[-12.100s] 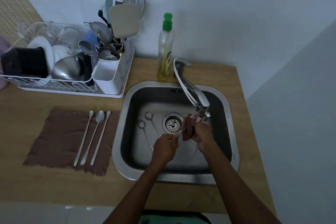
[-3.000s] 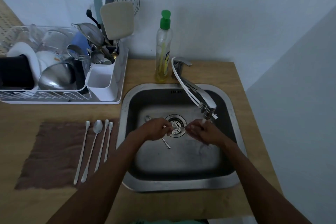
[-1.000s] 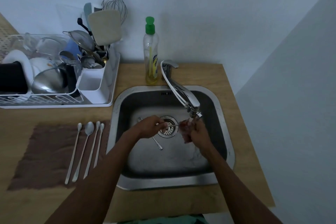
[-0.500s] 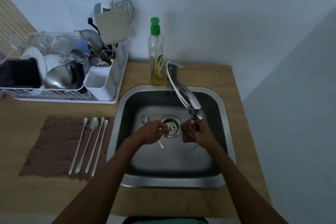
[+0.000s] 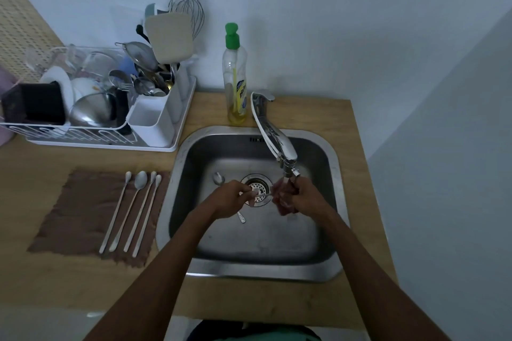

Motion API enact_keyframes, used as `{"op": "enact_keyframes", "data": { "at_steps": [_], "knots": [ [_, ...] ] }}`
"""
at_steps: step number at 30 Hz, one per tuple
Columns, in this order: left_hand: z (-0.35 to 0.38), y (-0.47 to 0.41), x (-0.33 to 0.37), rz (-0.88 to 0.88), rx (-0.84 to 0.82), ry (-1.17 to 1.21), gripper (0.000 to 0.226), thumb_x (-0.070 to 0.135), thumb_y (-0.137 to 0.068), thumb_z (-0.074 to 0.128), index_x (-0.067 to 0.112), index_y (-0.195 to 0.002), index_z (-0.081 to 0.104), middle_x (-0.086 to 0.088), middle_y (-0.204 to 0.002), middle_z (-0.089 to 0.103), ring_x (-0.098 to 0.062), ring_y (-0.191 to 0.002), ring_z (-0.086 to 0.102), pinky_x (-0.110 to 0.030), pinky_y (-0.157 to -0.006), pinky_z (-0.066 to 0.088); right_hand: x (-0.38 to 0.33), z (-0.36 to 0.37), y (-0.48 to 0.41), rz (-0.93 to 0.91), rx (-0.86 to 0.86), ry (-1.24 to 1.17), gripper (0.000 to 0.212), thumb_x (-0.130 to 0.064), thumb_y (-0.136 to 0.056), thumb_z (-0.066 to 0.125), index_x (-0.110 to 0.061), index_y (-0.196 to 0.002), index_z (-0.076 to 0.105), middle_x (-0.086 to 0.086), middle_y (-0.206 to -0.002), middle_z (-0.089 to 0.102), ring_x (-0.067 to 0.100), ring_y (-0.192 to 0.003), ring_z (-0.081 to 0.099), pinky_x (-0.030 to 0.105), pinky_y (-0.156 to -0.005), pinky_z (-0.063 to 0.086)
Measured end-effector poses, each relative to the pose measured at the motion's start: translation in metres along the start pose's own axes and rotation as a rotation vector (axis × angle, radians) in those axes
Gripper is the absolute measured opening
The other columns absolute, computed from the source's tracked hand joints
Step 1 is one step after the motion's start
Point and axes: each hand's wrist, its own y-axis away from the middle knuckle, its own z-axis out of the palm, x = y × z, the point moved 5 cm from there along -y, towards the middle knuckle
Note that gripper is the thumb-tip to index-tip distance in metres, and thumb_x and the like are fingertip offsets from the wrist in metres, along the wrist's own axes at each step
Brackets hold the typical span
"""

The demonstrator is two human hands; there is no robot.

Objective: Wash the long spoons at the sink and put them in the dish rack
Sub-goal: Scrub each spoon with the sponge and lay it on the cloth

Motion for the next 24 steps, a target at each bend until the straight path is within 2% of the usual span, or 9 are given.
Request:
{"op": "enact_keyframes", "data": {
  "at_steps": [2, 5, 7, 11, 13, 17, 18, 21, 24],
  "knots": [
    [0.001, 0.002, 0.004, 0.017, 0.025, 0.025, 0.036, 0.037, -0.099, 0.048, 0.019, -0.08, 0.072, 0.003, -0.089, 0.072, -0.012, -0.083, 0.064, -0.034, -0.082, 0.051, -0.004, -0.007, -0.001, -0.025, 0.091, -0.009, 0.018, 0.008, -0.093, 0.057, -0.005, -0.095, 0.07, 0.006, -0.087, 0.074, 0.008, -0.073, 0.071, 0.018, -0.062, 0.057],
    [0.005, 0.003, 0.01, 0.014, 0.102, 0.034, 0.034, 0.032, -0.1, 0.049, 0.017, -0.08, 0.071, -0.002, -0.086, 0.072, -0.016, -0.081, 0.065, -0.038, -0.082, 0.053, -0.001, -0.01, 0.003, 0.003, 0.353, -0.127, 0.024, 0.01, -0.092, 0.056, -0.009, -0.1, 0.068, 0.0, -0.086, 0.068, 0.002, -0.074, 0.063, 0.01, -0.054, 0.049],
    [0.006, 0.006, 0.009, -0.001, 0.113, 0.008, 0.035, 0.034, -0.1, 0.048, 0.017, -0.081, 0.071, -0.001, -0.089, 0.072, -0.014, -0.082, 0.065, -0.037, -0.082, 0.053, -0.001, -0.001, 0.005, 0.025, 0.252, -0.141, 0.023, 0.009, -0.093, 0.054, -0.006, -0.105, 0.067, 0.003, -0.093, 0.071, 0.007, -0.08, 0.067, 0.014, -0.055, 0.051],
    [0.001, 0.015, 0.006, -0.039, 0.064, -0.061, 0.032, 0.037, -0.099, 0.047, 0.023, -0.083, 0.071, 0.006, -0.096, 0.07, -0.008, -0.083, 0.062, -0.031, -0.08, 0.05, -0.004, 0.0, 0.002, -0.038, -0.123, 0.254, 0.028, 0.004, -0.093, 0.055, -0.018, -0.098, 0.073, -0.002, -0.098, 0.075, 0.008, -0.091, 0.071, 0.021, -0.075, 0.056],
    [0.0, 0.014, 0.007, -0.046, 0.112, -0.072, 0.034, 0.041, -0.099, 0.047, 0.025, -0.081, 0.071, 0.007, -0.09, 0.071, -0.008, -0.077, 0.062, -0.03, -0.076, 0.05, -0.006, -0.003, 0.003, -0.035, -0.061, 0.181, 0.026, -0.001, -0.096, 0.055, -0.018, -0.097, 0.074, -0.002, -0.094, 0.074, 0.011, -0.088, 0.071, 0.028, -0.076, 0.059],
    [0.011, 0.012, 0.017, -0.046, 0.184, -0.011, 0.031, 0.032, -0.099, 0.049, 0.022, -0.08, 0.072, 0.0, -0.079, 0.068, -0.017, -0.076, 0.065, -0.032, -0.074, 0.049, 0.001, 0.001, 0.007, 0.056, 0.347, -0.163, 0.022, -0.01, -0.102, 0.051, -0.021, -0.09, 0.065, -0.001, -0.087, 0.069, 0.013, -0.078, 0.066, 0.022, -0.059, 0.053],
    [0.011, 0.012, 0.016, -0.061, 0.19, -0.022, 0.032, 0.033, -0.099, 0.049, 0.022, -0.079, 0.072, 0.001, -0.079, 0.066, -0.017, -0.077, 0.064, -0.032, -0.074, 0.049, 0.005, 0.003, 0.006, 0.07, 0.351, -0.199, 0.022, -0.004, -0.1, 0.05, -0.017, -0.092, 0.065, 0.001, -0.088, 0.071, 0.013, -0.078, 0.067, 0.022, -0.058, 0.053],
    [0.01, 0.016, 0.008, -0.078, 0.181, -0.018, 0.035, 0.038, -0.099, 0.048, 0.025, -0.073, 0.068, 0.003, -0.08, 0.067, -0.012, -0.075, 0.061, -0.03, -0.075, 0.048, 0.005, 0.006, 0.003, 0.039, 0.136, -0.109, 0.025, 0.009, -0.095, 0.051, -0.009, -0.103, 0.067, -0.004, -0.093, 0.073, 0.006, -0.083, 0.069, 0.019, -0.061, 0.056],
    [0.009, 0.021, 0.01, -0.058, 0.158, 0.039, 0.036, 0.035, -0.1, 0.047, 0.024, -0.073, 0.068, 0.007, -0.069, 0.062, -0.004, -0.063, 0.056, -0.025, -0.065, 0.043, 0.001, -0.002, 0.0, -0.034, 0.153, 0.038, 0.015, -0.012, -0.099, 0.057, -0.018, -0.095, 0.069, -0.002, -0.093, 0.073, 0.012, -0.088, 0.069, 0.029, -0.075, 0.059]
  ]
}}
